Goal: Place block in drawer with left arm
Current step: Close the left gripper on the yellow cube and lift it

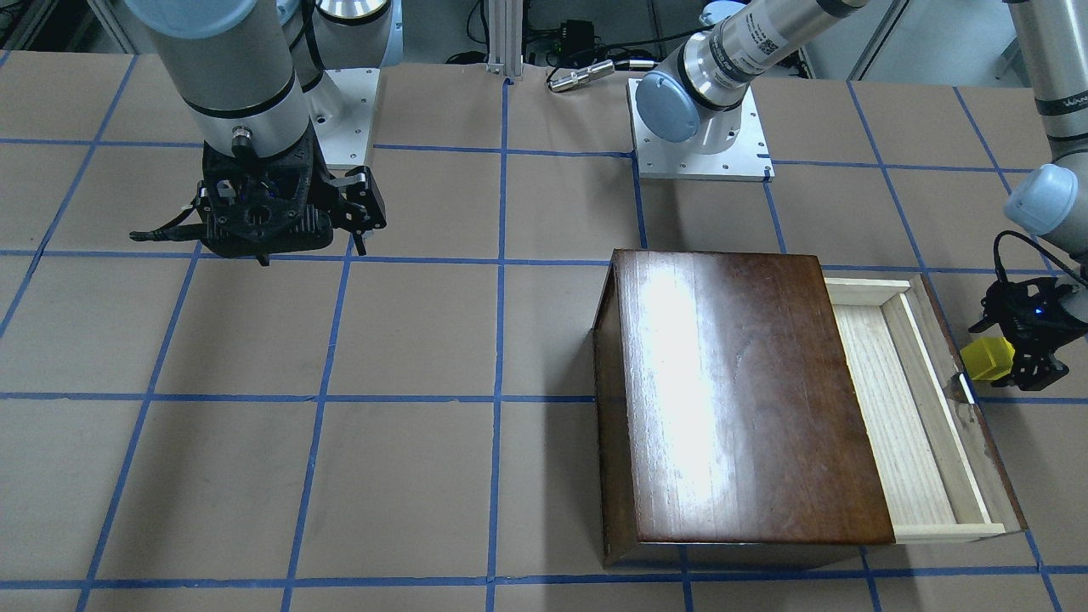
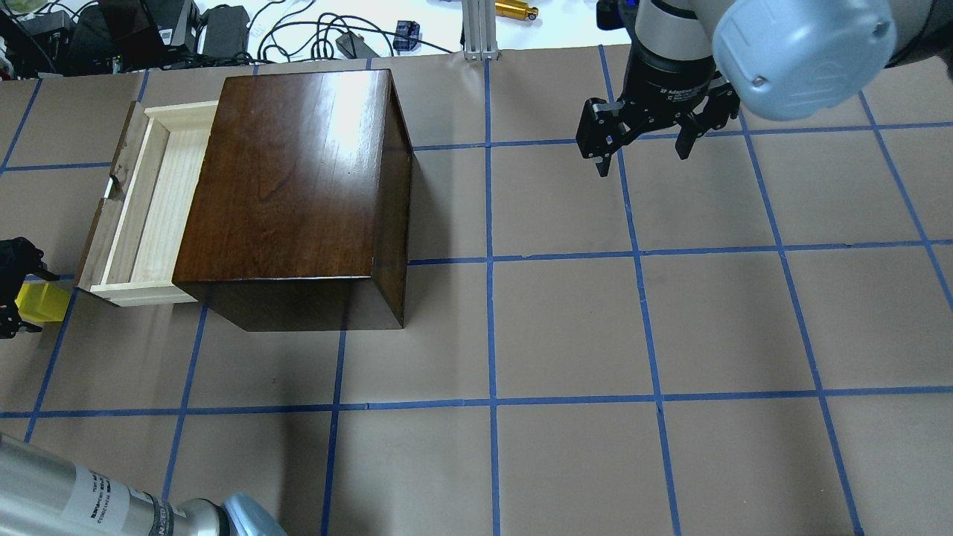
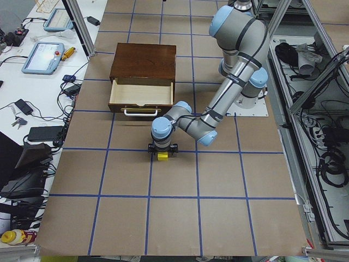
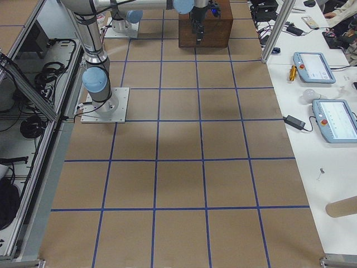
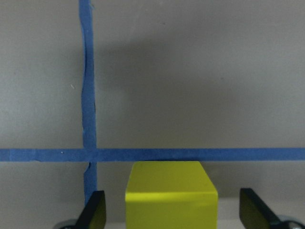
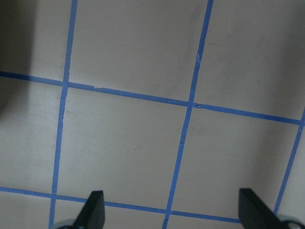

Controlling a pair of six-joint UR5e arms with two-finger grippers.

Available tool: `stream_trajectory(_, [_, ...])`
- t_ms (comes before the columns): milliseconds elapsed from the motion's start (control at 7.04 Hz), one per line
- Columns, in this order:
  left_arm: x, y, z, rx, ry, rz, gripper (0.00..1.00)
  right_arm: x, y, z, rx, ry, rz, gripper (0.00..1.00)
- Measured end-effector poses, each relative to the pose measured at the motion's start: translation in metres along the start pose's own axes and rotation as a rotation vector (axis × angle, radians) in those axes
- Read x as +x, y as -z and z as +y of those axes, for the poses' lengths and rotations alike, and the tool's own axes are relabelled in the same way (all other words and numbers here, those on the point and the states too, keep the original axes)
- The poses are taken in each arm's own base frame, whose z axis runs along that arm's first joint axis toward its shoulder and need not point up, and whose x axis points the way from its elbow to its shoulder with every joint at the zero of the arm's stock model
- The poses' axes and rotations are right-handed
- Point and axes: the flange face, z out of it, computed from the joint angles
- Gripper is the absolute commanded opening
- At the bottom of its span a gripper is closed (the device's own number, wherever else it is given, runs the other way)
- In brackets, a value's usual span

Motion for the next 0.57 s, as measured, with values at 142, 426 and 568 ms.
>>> stream_trajectory(142, [-0.0001, -0.0017, 0.0002, 0.002, 0.0, 0.001, 0.71, 0.0, 0.0, 0.0, 0.0, 0.0, 0.0, 1.0])
stream_trajectory(426, [0.0001, -0.0033, 0.0009, 0.004, 0.001, 0.002, 0.12, 0.0, 0.0, 0.0, 0.0, 0.001, 0.0, 1.0])
stream_trajectory(568, [-0.0001, -0.003, 0.0012, 0.003, 0.002, 0.001, 0.08, 0.0, 0.0, 0.0, 0.0, 0.0, 0.0, 1.0])
